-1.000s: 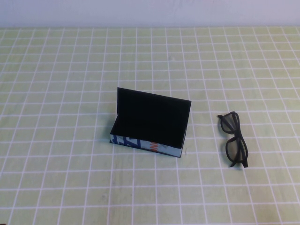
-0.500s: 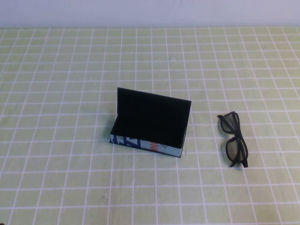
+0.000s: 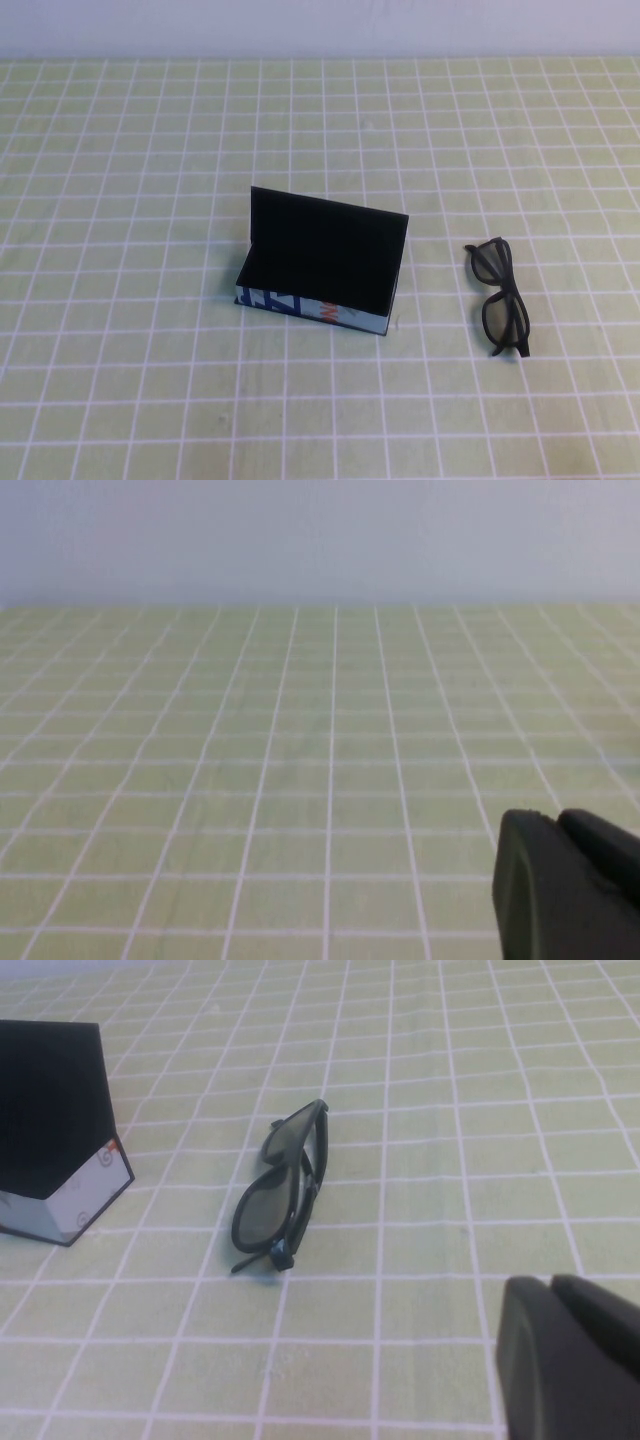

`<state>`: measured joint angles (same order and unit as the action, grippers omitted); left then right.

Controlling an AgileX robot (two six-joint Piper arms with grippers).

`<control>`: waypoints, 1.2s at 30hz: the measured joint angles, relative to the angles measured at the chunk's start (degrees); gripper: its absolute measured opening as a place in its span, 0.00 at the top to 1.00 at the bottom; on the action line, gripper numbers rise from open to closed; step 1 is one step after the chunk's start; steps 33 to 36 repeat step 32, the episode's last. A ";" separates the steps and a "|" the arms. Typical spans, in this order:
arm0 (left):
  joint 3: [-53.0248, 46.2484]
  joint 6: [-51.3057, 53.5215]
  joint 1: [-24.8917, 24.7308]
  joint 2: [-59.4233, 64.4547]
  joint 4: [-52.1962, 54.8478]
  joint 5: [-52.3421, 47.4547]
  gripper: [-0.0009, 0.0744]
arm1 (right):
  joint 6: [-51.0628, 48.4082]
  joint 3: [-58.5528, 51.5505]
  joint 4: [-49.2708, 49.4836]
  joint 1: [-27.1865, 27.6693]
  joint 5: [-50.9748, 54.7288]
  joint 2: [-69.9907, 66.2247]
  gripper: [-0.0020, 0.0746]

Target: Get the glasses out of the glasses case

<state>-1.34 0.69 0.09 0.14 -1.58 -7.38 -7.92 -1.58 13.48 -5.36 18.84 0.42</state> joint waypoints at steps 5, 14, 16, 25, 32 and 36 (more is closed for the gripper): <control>-0.09 1.43 0.00 -0.58 0.00 -10.74 0.99 | 0.00 0.00 0.14 0.00 0.00 0.00 1.00; 0.01 1.55 0.00 -0.76 0.00 -13.03 0.99 | 0.00 0.00 0.14 0.00 0.00 0.00 1.00; 0.01 1.55 0.00 -0.76 0.00 -13.03 0.99 | 0.00 0.00 0.14 0.00 0.00 0.00 1.00; 0.01 1.55 0.00 -0.76 -0.10 -13.06 0.99 | 0.00 0.00 0.14 0.00 0.00 0.00 1.00; 0.01 1.55 0.00 -0.76 -0.11 -13.06 0.99 | 0.00 0.00 0.14 0.00 0.00 0.00 1.00; 0.01 1.55 0.00 -0.76 -0.11 -13.06 0.99 | 0.00 0.00 0.14 0.00 0.00 0.00 1.00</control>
